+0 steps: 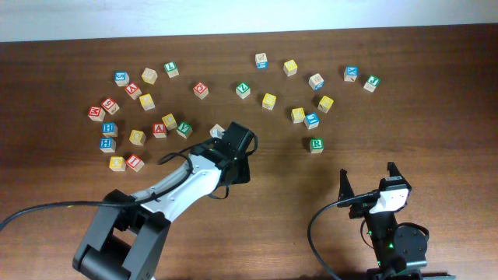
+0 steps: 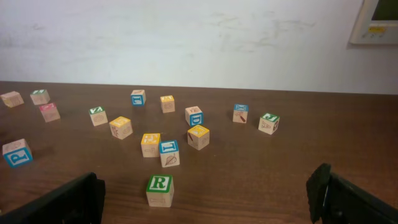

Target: Spell out RSS

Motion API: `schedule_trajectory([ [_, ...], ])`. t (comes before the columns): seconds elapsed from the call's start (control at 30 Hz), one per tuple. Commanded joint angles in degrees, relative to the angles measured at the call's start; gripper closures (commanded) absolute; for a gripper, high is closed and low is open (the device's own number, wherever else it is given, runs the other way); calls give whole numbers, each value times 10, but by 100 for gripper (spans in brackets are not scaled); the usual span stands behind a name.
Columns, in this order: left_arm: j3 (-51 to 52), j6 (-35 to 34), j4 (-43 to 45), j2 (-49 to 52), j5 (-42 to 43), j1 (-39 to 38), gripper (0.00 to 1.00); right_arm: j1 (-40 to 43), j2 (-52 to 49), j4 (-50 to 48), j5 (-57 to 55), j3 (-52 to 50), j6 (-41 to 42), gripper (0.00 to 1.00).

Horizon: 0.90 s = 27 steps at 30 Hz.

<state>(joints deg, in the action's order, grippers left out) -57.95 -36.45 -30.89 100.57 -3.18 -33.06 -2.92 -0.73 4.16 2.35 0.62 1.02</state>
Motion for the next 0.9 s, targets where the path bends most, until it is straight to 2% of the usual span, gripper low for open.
schedule_trajectory([
  [0.0, -15, -2, -17, 7, 7, -2, 48, 4, 4, 3, -5, -3, -2, 2],
  [0.2, -101, 10, -78, 7, 7, -2, 47, 4, 4, 3, -5, -3, -2, 2],
  [0.3, -170, 20, -133, 7, 6, -1, 48, 4, 4, 3, -5, -3, -2, 2],
  [0.37, -219, 53, -210, 7, 2, 17, 48, 4, 4, 3, -5, -3, -2, 2],
  [0.43, -231, 95, -265, 7, 2, 53, 45, 4, 4, 3, -5, -3, -2, 2],
  [0.53, -231, 108, -284, 7, 19, 127, 41, 4, 4, 3, -5, -3, -2, 2],
  [0.6, -231, 156, -277, 7, 112, 203, 41, 4, 4, 3, -5, -3, -2, 2],
  [0.67, -230, 184, -281, 7, 156, 264, 40, 4, 4, 3, -5, -3, -2, 2],
  [0.77, -221, 237, -318, 7, 155, 308, 40, 4, 4, 3, -5, -3, -2, 2],
  [0.87, -199, 239, -326, 7, 110, 307, 44, 4, 4, 3, -5, -3, -2, 2],
])
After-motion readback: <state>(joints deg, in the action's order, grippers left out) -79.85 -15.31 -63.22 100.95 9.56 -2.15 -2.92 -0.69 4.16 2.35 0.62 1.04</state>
